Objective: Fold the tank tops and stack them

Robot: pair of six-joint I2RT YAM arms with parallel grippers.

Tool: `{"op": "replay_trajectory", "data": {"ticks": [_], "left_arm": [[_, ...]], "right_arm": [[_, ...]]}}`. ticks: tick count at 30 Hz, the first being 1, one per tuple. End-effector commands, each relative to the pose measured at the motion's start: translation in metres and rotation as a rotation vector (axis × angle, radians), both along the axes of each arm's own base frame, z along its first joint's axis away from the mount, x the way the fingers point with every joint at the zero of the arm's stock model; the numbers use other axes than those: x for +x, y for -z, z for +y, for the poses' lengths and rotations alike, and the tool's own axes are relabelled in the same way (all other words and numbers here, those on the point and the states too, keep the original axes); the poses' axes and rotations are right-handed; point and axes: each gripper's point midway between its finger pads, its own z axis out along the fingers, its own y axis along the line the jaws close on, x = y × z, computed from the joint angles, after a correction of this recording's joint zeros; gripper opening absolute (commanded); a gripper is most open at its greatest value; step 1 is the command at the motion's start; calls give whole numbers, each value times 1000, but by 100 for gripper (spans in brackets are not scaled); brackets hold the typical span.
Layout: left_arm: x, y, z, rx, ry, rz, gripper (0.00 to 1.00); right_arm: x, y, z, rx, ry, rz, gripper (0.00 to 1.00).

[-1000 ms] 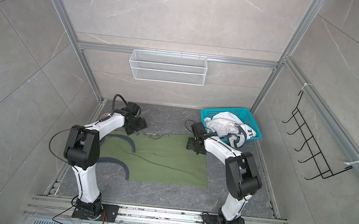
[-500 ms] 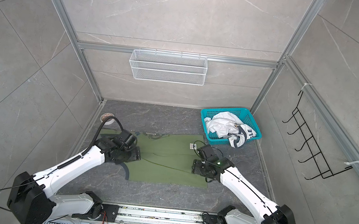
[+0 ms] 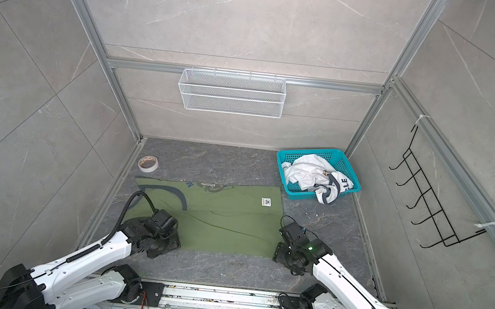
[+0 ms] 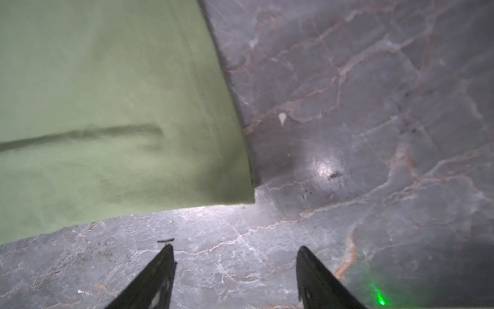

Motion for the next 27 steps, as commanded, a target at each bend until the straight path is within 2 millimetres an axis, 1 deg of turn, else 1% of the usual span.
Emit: {"op": "replay_trajectory", "data": {"ticks": [1, 4, 11, 13, 16, 21, 23, 27], "left_arm": [[4, 2, -4, -27, -26, -15, 63], [4, 10, -5, -46, -40, -25, 59], [7, 20, -8, -38, -45, -7, 46], [7, 22, -8, -34, -44, -2, 44], [7, 23, -8, -30, -43, 2, 40], [5, 28, -6, -29, -46, 3, 34], [5, 29, -6, -30, -46, 5, 33], [3, 30, -6, -28, -45, 8, 30]], "right_arm": [[-9, 10, -5, 4, 71, 23, 72], [-10, 15, -5, 16, 89, 26, 71], [-12, 16, -17, -28, 133, 13, 68], [-9, 14, -14, -7, 159, 4, 66], [-6, 14, -4, 55, 182, -2, 65], [-1, 26, 3, 100, 248, 8, 62], [3, 29, 4, 107, 273, 0, 61], [11, 34, 0, 76, 310, -22, 58]]}}
